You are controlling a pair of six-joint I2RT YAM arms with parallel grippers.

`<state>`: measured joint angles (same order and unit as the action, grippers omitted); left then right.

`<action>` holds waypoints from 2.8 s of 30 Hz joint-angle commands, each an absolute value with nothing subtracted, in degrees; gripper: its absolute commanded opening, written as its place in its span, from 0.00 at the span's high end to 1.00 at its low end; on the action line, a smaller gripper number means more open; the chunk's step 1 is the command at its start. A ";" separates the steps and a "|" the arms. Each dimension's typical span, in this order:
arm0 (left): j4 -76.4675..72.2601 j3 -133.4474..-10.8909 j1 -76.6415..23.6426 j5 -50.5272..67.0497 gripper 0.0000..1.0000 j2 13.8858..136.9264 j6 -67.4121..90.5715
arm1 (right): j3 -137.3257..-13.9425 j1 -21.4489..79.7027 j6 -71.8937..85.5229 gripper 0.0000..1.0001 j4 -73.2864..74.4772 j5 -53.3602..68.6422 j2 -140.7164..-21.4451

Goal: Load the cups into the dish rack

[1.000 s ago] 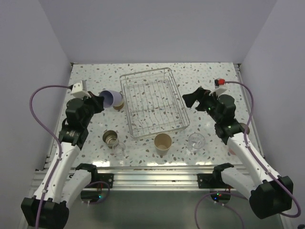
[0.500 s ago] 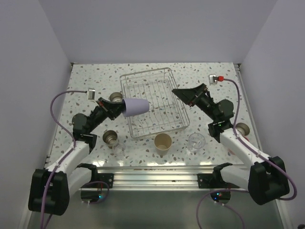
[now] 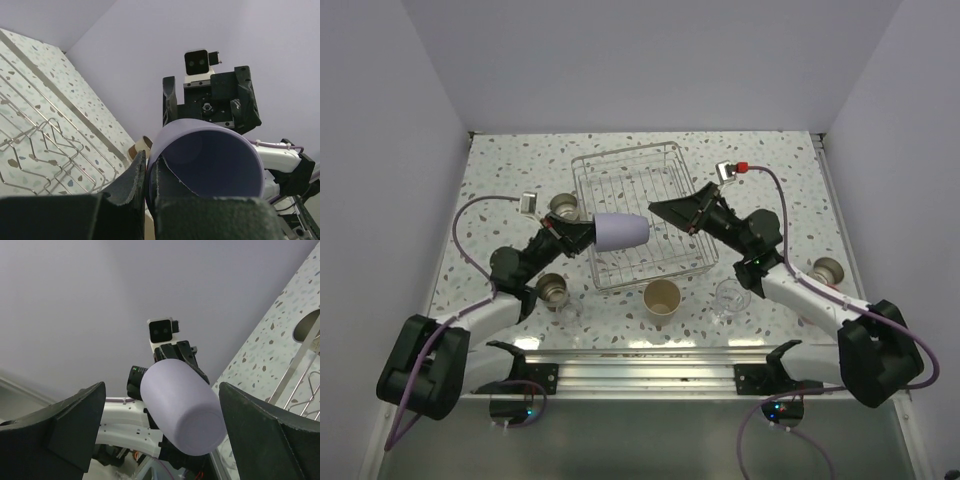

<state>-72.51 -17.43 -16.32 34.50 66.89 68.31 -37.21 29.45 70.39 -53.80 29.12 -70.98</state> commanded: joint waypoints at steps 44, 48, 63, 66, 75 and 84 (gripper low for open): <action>-104.86 -19.60 -19.86 22.15 1.00 65.22 73.92 | -45.61 41.92 64.70 0.02 -49.85 21.63 -74.71; -100.39 -19.86 -19.86 22.32 1.00 60.23 72.08 | -45.79 42.01 61.88 0.02 -43.79 19.34 -73.66; -103.60 -20.57 -19.86 21.62 1.00 60.81 73.47 | -43.68 44.56 77.25 0.02 -74.49 20.04 -83.49; -104.77 -20.48 -19.86 21.62 1.00 61.61 73.92 | -44.38 46.23 79.54 0.11 -78.74 19.16 -85.78; -99.50 -18.72 -19.86 21.18 1.00 57.22 70.66 | -41.84 48.16 75.06 0.14 -75.59 13.37 -81.04; -99.32 -17.93 -19.86 21.62 1.00 56.78 70.49 | -40.25 48.16 73.66 0.10 -74.62 9.14 -78.40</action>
